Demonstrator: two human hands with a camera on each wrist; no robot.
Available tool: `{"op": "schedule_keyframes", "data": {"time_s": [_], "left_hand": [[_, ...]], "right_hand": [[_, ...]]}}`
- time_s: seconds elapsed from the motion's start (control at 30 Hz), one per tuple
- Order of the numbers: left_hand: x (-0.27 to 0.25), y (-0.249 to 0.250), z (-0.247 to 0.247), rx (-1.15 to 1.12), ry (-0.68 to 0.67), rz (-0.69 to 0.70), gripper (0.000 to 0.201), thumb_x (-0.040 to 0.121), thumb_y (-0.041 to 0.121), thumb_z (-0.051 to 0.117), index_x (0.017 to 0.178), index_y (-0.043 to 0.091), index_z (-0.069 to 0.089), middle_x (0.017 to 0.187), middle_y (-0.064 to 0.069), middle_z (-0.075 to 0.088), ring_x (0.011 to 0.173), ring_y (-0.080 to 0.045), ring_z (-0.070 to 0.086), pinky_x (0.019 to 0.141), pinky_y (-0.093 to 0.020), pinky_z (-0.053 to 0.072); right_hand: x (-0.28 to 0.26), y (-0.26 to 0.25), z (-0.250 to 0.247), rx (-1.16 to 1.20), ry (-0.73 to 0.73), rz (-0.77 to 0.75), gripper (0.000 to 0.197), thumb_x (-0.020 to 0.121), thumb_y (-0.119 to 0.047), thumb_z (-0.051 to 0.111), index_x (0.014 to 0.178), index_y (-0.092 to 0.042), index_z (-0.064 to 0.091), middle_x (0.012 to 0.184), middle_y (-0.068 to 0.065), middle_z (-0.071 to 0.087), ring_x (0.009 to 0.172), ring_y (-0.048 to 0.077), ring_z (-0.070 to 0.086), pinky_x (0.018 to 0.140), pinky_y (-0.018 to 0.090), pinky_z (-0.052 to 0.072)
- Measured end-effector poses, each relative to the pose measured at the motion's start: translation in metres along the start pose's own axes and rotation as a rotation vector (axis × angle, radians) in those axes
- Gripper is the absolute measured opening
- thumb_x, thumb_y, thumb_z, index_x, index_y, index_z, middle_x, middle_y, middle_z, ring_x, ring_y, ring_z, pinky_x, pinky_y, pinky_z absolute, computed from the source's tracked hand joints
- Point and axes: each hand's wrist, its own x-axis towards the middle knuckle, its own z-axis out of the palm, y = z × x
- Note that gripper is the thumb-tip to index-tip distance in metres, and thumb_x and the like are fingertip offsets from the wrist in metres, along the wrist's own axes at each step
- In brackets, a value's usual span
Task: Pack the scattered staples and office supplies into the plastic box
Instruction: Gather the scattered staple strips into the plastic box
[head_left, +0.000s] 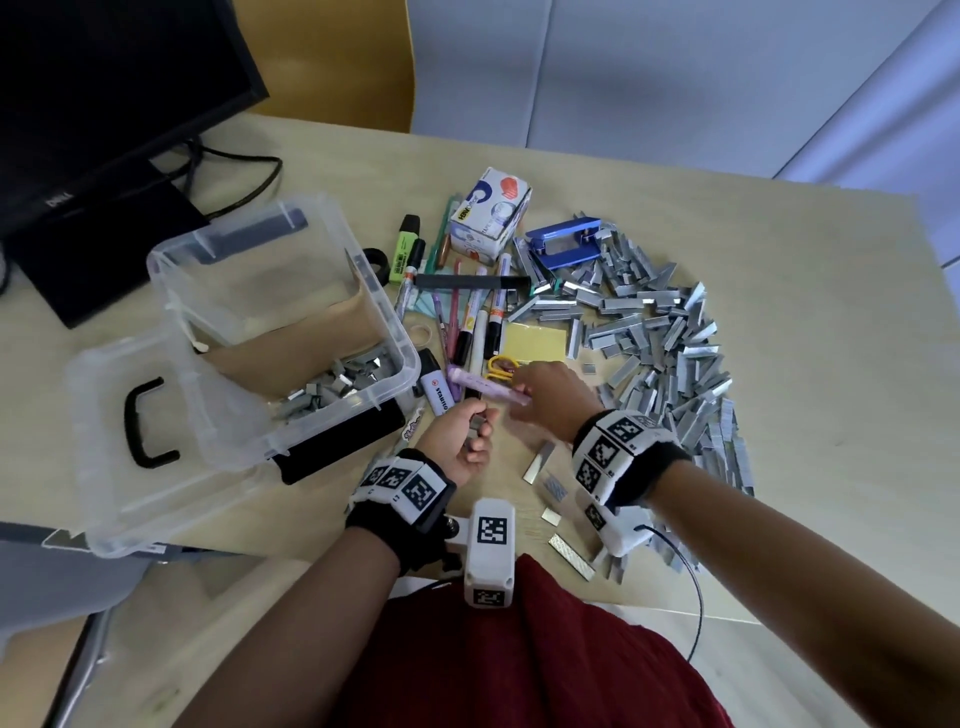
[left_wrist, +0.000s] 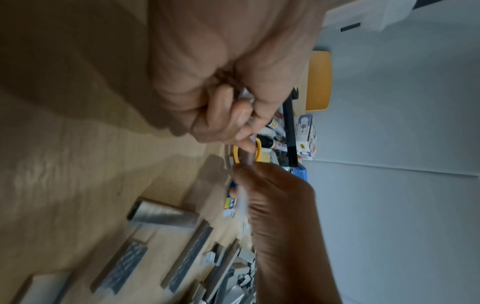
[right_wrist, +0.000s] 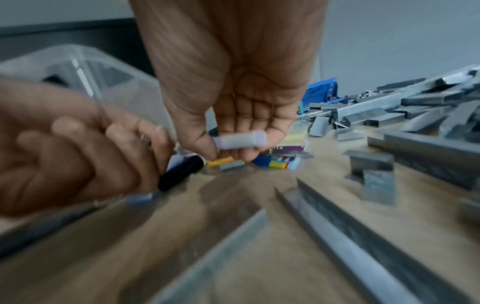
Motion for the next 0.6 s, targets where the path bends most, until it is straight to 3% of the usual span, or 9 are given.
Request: {"op": "schedule_keyframes", "data": {"time_s": [0.13, 0.23, 0.47, 0.6], "left_hand": [[0.001, 0.005, -0.004, -0.040, -0.004, -0.011, 0.032, 0.097, 0.022, 0.039, 0.068, 0.011, 0.046, 0.037, 0.006, 0.041, 0.023, -0.003, 0.030, 0.025, -0.010, 0.019], [0.000, 0.009, -0.005, -0.032, -0.011, -0.005, 0.031, 0.097, 0.021, 0.039, 0.069, 0.011, 0.047, 0.038, 0.006, 0.042, 0.023, -0.003, 0.031, 0.026, -0.011, 0.019], [0.000, 0.012, -0.006, 0.055, -0.017, -0.015, 0.025, 0.097, 0.019, 0.040, 0.082, 0.005, 0.055, 0.037, 0.007, 0.042, 0.024, -0.001, 0.031, 0.026, -0.012, 0.021], [0.000, 0.013, -0.002, 0.101, -0.036, -0.041, 0.022, 0.095, 0.018, 0.043, 0.087, 0.003, 0.057, 0.040, 0.007, 0.041, 0.025, -0.001, 0.030, 0.027, -0.011, 0.020]], "right_hand": [[0.019, 0.004, -0.019, 0.060, 0.137, 0.033, 0.021, 0.090, -0.015, 0.050, 0.096, -0.002, 0.066, 0.092, 0.014, 0.065, 0.089, 0.028, 0.059, 0.072, 0.031, 0.045], [0.034, 0.008, -0.025, 0.067, 0.181, 0.044, 0.022, 0.091, -0.013, 0.050, 0.101, -0.005, 0.067, 0.101, 0.013, 0.066, 0.096, 0.027, 0.059, 0.082, 0.035, 0.048], [0.031, 0.017, -0.012, -0.009, 0.271, 0.040, 0.033, 0.084, -0.022, 0.059, 0.114, -0.009, 0.056, 0.119, 0.008, 0.052, 0.117, 0.028, 0.042, 0.099, 0.041, 0.035], [0.012, 0.020, -0.003, -0.209, 0.135, -0.053, 0.033, 0.083, -0.029, 0.059, 0.112, -0.014, 0.056, 0.116, 0.002, 0.050, 0.115, 0.020, 0.042, 0.099, 0.038, 0.026]]}}
